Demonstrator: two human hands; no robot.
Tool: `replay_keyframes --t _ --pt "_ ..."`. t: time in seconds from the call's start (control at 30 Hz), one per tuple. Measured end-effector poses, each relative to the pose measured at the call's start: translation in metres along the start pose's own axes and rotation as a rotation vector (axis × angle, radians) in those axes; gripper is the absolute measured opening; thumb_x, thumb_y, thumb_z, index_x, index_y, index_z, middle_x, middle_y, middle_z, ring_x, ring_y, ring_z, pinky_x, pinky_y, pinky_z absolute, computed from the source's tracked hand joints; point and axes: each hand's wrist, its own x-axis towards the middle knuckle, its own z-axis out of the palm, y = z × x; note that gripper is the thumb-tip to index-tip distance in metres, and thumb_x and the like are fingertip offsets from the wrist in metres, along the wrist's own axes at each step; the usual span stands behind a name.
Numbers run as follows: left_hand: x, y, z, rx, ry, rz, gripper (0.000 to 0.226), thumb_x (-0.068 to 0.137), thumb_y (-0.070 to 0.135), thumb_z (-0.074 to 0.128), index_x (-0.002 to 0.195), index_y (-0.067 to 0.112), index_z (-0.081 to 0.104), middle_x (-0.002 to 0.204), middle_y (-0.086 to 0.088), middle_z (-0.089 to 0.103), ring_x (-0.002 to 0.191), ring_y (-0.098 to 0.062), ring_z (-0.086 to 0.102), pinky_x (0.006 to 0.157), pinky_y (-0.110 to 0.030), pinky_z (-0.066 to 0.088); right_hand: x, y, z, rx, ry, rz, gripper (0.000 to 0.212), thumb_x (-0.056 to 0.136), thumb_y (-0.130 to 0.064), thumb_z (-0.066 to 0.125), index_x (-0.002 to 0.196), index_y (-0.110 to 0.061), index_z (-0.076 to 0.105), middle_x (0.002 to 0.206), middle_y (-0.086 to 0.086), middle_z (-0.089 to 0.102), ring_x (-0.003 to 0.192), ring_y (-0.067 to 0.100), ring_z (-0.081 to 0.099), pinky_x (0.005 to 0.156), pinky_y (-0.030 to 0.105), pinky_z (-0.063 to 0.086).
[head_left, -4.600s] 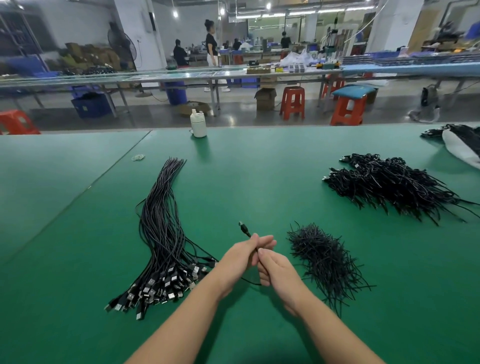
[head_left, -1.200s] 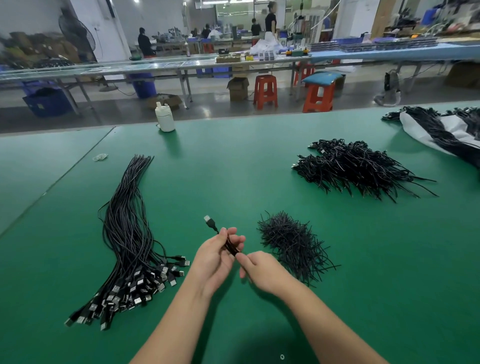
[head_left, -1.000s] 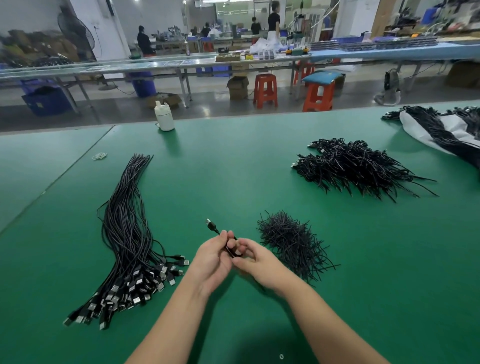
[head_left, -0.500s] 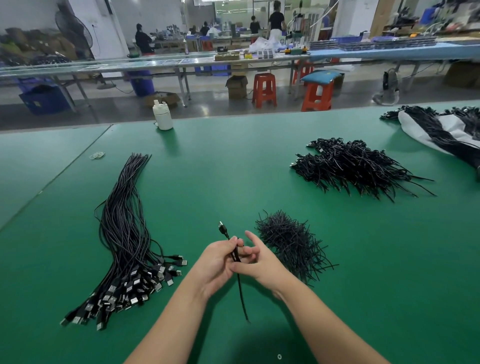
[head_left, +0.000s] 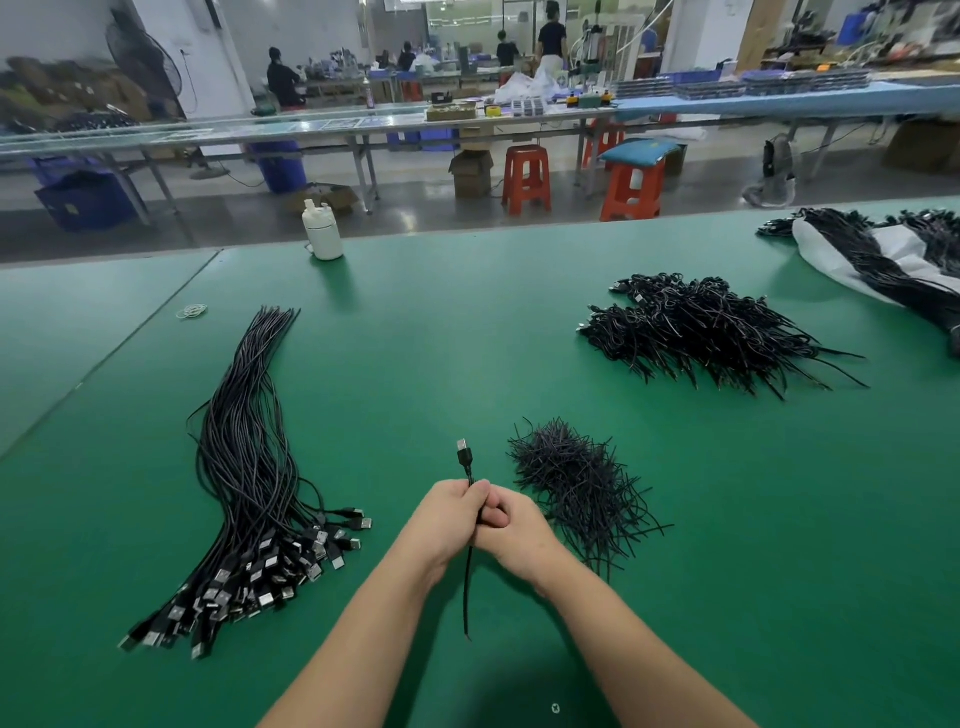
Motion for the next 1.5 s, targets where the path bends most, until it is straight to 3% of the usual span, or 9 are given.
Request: replay_keyframes --t 0.13,0.3,0.63,0.77,0.87,0.93,1.17,1.3,1.5 --pt "-0.001 -0.001 0.003 0.086 0.099 0.036 0.035 0.101 0.025 0.046 0.071 0.015 0.062 0.061 0.005 0.068 0.053 -0.007 0.056 0.064 -0.026 0.044 0.001 -0.002 0.003 -0.077 -0.037 -0.058 0.023 0.076 -0.003 0.064 0.097 -0.011 0.063 0.087 0.002 0.068 0.079 0.009 0.059 0.074 0.025 0.047" --pt "-0.001 0.001 0.001 0.338 0.133 0.095 0.035 0.098 0.025 0.045 0.069 0.017 0.061 0.062 0.004 0.068 0.058 -0.012 0.056 0.059 -0.026 0.041 0.003 0.001 0.000 -0.244 -0.040 -0.086 0.020 0.069 -0.017 0.062 0.081 -0.032 0.055 0.065 -0.029 0.058 0.061 -0.008 0.048 0.059 0.011 0.038" --pt "0.008 -0.008 -0.003 0.910 0.169 0.207 0.041 0.099 0.044 0.038 0.065 0.022 0.041 0.074 0.002 0.050 0.073 -0.026 0.055 0.061 -0.033 0.040 0.000 0.010 -0.001 -0.580 -0.007 -0.120 0.011 0.090 -0.019 0.043 0.092 -0.029 0.046 0.095 -0.002 0.062 0.087 0.021 0.058 0.072 0.036 0.046" --pt "0.013 -0.018 -0.009 0.778 0.148 0.236 0.034 0.096 0.052 0.041 0.080 0.022 0.044 0.074 0.002 0.056 0.066 -0.018 0.055 0.057 -0.033 0.040 0.002 0.011 0.001 -0.627 -0.028 -0.128 0.019 0.095 -0.017 0.031 0.089 -0.033 0.040 0.093 -0.005 0.052 0.085 0.018 0.053 0.080 0.040 0.049" --pt "0.019 -0.024 -0.022 0.617 0.060 0.317 0.023 0.094 0.048 0.056 0.093 0.026 0.052 0.068 0.009 0.053 0.059 -0.004 0.048 0.055 -0.023 0.035 0.005 0.015 0.000 -0.617 -0.048 -0.106 0.033 0.100 -0.021 0.031 0.131 -0.023 0.042 0.122 0.004 0.057 0.108 0.024 0.058 0.096 0.040 0.048" --pt "0.023 -0.027 -0.028 0.554 0.012 0.359 0.016 0.092 0.041 0.063 0.090 0.027 0.057 0.067 0.011 0.049 0.058 -0.002 0.043 0.056 -0.020 0.034 0.005 0.016 0.002 -0.605 -0.062 -0.042 0.057 0.100 -0.021 0.031 0.155 -0.025 0.015 0.146 0.006 0.049 0.127 0.028 0.052 0.103 0.038 0.043" --pt "0.031 -0.035 -0.037 0.559 -0.084 0.334 0.017 0.096 0.042 0.057 0.088 0.028 0.062 0.086 -0.008 0.067 0.069 -0.010 0.052 0.074 -0.035 0.048 0.014 0.019 0.009 -0.554 -0.103 0.035 0.073 0.099 -0.017 0.032 0.156 -0.028 -0.012 0.147 0.005 0.050 0.129 0.028 0.051 0.104 0.037 0.042" --pt "0.035 -0.036 -0.041 0.603 -0.052 0.336 0.020 0.095 0.042 0.057 0.082 0.027 0.060 0.069 0.007 0.057 0.058 -0.002 0.045 0.061 -0.022 0.040 0.016 0.017 0.013 -0.422 -0.189 0.058 0.070 0.101 -0.009 0.032 0.158 -0.021 -0.009 0.160 0.002 0.029 0.144 0.019 0.033 0.116 0.029 0.025" --pt "0.038 -0.035 -0.043 0.627 -0.022 0.393 0.018 0.095 0.038 0.056 0.080 0.029 0.058 0.063 0.010 0.053 0.054 -0.002 0.044 0.054 -0.016 0.037 0.022 0.015 0.015 -0.267 -0.213 0.077 0.071 0.103 -0.010 0.035 0.157 -0.015 -0.010 0.162 0.000 0.021 0.144 0.014 0.028 0.116 0.025 0.022"
